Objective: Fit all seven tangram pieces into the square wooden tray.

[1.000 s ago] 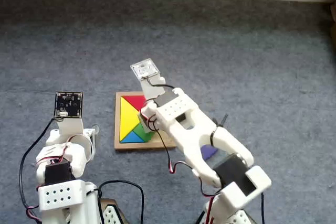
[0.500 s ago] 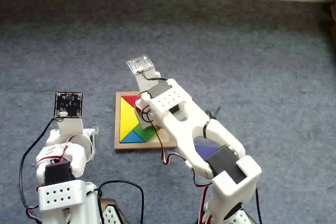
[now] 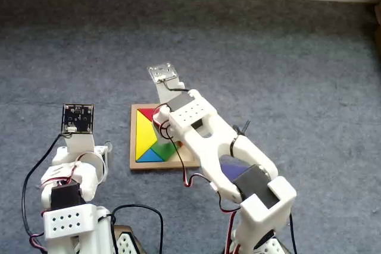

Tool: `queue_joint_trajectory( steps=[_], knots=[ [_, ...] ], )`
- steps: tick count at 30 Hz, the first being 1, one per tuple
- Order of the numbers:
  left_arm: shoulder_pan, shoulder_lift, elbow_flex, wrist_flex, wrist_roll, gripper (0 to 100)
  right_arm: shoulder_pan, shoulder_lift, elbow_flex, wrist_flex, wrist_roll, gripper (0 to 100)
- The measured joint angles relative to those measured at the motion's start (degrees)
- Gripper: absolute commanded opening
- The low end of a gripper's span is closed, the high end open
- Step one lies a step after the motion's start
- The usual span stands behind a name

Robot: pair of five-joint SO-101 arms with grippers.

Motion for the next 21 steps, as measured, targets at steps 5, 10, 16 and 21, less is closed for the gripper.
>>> queue_joint_trajectory(
  steps=[5, 10, 16, 21],
  knots=[
    [0.0, 0.0, 0.0, 0.0, 0.0, 21, 0.0, -0.9, -2.6, 5.5, 0.0, 20.0],
    [0.0, 0.0, 0.0, 0.0, 0.0, 21, 0.0, -5.3, -2.8, 6.3, 0.0, 3.9],
    [0.0, 0.0, 0.0, 0.0, 0.0, 21, 3.1, -7.8, -2.8, 6.4, 0.0, 0.6],
    [0.0, 0.0, 0.0, 0.0, 0.0, 21, 5.4, -6.6, -2.4, 6.4, 0.0, 0.6]
  ],
)
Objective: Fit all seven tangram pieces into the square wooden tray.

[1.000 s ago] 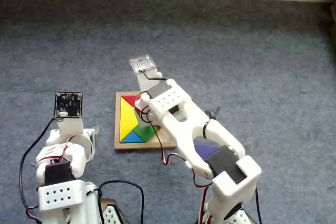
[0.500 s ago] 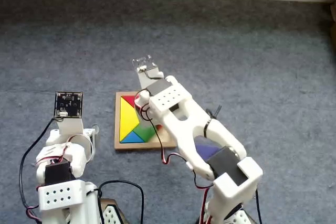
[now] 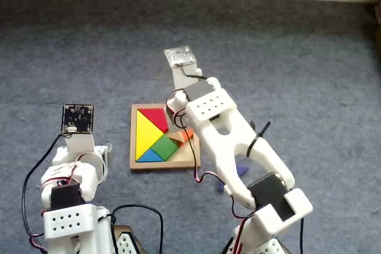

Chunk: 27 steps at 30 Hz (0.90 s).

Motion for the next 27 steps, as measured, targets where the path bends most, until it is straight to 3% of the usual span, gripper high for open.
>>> queue_joint_trajectory(
  steps=[11, 22, 27],
  knots=[
    [0.0, 0.0, 0.0, 0.0, 0.0, 21, -0.1, 8.0, 0.3, 0.0, 0.0, 0.5],
    [0.0, 0.0, 0.0, 0.0, 0.0, 21, -2.5, 8.0, 0.3, 0.3, 0.0, 0.5],
    [0.0, 0.0, 0.0, 0.0, 0.0, 21, 0.1, 3.3, 0.3, 3.6, 0.0, 0.5]
  ],
)
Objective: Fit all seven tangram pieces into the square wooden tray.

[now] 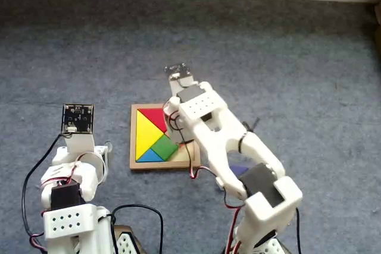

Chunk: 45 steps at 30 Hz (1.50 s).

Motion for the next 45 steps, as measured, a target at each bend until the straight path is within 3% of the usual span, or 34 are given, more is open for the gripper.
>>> queue_joint_trajectory(
  steps=[8, 14, 25, 33, 45],
  knots=[
    [0.0, 0.0, 0.0, 0.0, 0.0, 21, 9.8, -17.9, 9.9, 1.0, 0.0, 0.8],
    [0.0, 0.0, 0.0, 0.0, 0.0, 21, 14.1, -22.5, 19.7, 1.0, 0.0, 0.8],
    [0.0, 0.0, 0.0, 0.0, 0.0, 21, 15.3, -23.4, 23.7, 1.0, -2.6, 1.6],
    [0.0, 0.0, 0.0, 0.0, 0.0, 21, 15.3, -23.4, 23.7, 1.0, -10.4, 22.1],
    [0.0, 0.0, 0.0, 0.0, 0.0, 21, 15.2, -23.4, 31.6, -0.4, -14.3, 23.1]
  ],
)
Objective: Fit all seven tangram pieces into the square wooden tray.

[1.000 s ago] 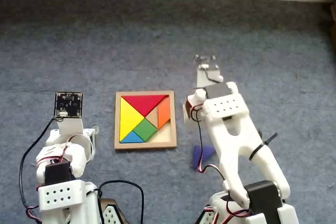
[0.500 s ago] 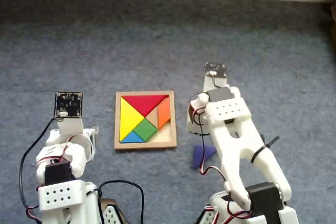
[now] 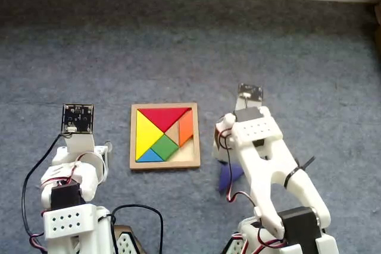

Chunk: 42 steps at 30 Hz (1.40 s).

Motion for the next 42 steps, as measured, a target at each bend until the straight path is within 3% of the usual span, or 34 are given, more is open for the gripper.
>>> queue_joint_trajectory(
  steps=[11, 18, 27, 34, 39, 42],
  knots=[
    [0.0, 0.0, 0.0, 0.0, 0.0, 21, -0.6, -1.6, 10.5, -12.1, 0.0, 23.1],
    [0.0, 0.0, 0.0, 0.0, 0.0, 21, -7.3, -0.6, 11.6, -13.5, -0.4, 23.1],
    [0.0, 0.0, 0.0, 0.0, 0.0, 21, -7.7, -0.6, 11.6, -13.5, -0.4, 22.2],
    [0.0, 0.0, 0.0, 0.0, 0.0, 21, -7.5, -0.8, 11.5, -13.1, -0.4, 8.2],
    [0.0, 0.0, 0.0, 0.0, 0.0, 21, -6.2, -1.3, 11.5, -13.0, 2.9, 8.3],
    [0.0, 0.0, 0.0, 0.0, 0.0, 21, -5.6, -1.3, 10.9, -13.0, 3.3, 13.9]
  ],
)
